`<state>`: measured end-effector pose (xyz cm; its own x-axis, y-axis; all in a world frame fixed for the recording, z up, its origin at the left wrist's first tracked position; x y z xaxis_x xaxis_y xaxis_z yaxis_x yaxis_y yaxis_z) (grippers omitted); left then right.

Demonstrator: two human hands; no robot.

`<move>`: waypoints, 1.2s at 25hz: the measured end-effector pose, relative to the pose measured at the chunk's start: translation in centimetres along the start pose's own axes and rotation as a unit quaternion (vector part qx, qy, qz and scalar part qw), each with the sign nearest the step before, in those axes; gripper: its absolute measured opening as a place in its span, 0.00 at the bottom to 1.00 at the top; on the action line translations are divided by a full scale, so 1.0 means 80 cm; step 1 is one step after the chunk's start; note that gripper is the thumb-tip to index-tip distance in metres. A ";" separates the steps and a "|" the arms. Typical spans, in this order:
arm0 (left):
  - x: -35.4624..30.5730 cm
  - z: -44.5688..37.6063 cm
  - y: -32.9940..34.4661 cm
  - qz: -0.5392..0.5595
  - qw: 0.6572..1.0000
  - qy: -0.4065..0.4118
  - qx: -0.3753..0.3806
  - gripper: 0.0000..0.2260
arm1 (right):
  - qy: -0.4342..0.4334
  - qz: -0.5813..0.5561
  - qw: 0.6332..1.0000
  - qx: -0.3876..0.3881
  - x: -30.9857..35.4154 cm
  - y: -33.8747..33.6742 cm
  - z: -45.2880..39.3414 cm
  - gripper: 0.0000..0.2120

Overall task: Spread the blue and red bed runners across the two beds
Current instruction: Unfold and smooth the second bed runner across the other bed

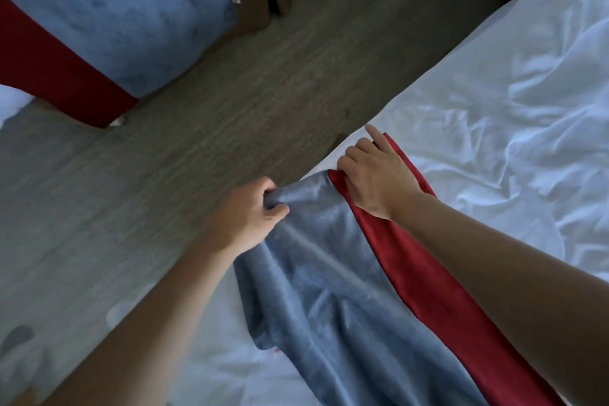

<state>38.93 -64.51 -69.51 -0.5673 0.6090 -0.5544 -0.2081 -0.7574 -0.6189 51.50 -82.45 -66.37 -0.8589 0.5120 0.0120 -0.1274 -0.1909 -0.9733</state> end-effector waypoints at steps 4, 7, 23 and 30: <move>-0.005 -0.016 0.003 -0.082 0.996 0.012 -0.039 0.09 | 0.001 -0.011 0.999 -0.031 0.006 0.014 -0.029 0.08; 0.004 -0.036 -0.018 -0.128 0.988 0.029 -0.081 0.06 | 0.004 0.008 0.999 -0.044 0.001 0.014 -0.064 0.09; 0.022 -0.071 -0.025 -0.290 0.943 0.075 -0.144 0.09 | -0.031 0.080 0.994 0.064 0.039 0.046 -0.161 0.09; 0.041 -0.073 -0.029 -0.315 0.933 0.079 -0.158 0.08 | -0.035 0.057 0.995 0.074 0.053 0.042 -0.152 0.14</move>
<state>42.24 -59.38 -73.12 -0.2821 0.9555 -0.0859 -0.2001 -0.1462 -0.9688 53.48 -70.74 -72.37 -0.9036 0.4218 -0.0750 -0.0948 -0.3675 -0.9252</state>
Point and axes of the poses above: each hand's wrist, its own z-axis away from the middle knuckle, its own y-axis out of the palm, x = y × z, the point moved 5 cm from there along -z, towards the middle knuckle
